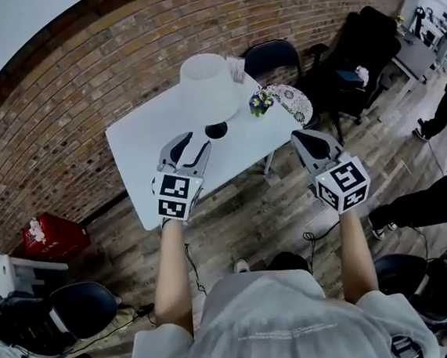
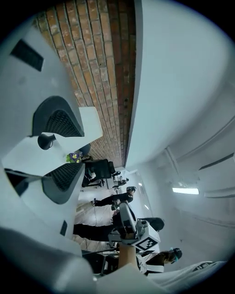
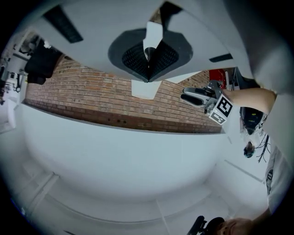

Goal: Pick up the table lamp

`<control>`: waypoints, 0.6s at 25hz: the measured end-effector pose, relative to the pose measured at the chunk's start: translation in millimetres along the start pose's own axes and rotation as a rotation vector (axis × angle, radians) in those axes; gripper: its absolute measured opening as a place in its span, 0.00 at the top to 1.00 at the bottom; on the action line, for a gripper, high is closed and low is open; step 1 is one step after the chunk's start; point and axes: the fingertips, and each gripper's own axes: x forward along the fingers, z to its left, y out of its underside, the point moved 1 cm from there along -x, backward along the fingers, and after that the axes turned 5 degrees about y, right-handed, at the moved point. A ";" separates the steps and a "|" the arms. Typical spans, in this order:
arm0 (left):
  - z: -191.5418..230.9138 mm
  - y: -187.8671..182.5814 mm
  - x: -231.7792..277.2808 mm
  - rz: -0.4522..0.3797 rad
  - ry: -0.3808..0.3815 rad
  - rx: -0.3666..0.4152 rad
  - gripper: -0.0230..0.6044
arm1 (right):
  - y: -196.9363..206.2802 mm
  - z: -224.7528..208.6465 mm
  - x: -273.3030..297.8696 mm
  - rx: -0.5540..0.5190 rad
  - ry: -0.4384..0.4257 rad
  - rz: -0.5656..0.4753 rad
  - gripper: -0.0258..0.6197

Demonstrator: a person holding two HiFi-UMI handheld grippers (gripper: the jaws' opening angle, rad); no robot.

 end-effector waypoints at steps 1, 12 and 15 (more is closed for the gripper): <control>3.5 6.3 6.9 0.010 -0.002 -0.014 0.68 | 1.7 -2.7 8.7 -0.001 -0.012 0.004 0.94; 34.3 93.7 75.0 0.151 -0.078 -0.177 0.67 | 34.6 -34.0 112.7 -0.025 -0.146 0.086 0.94; 38.9 117.6 91.9 0.192 -0.082 -0.205 0.67 | 48.5 -44.3 137.8 -0.035 -0.150 0.105 0.94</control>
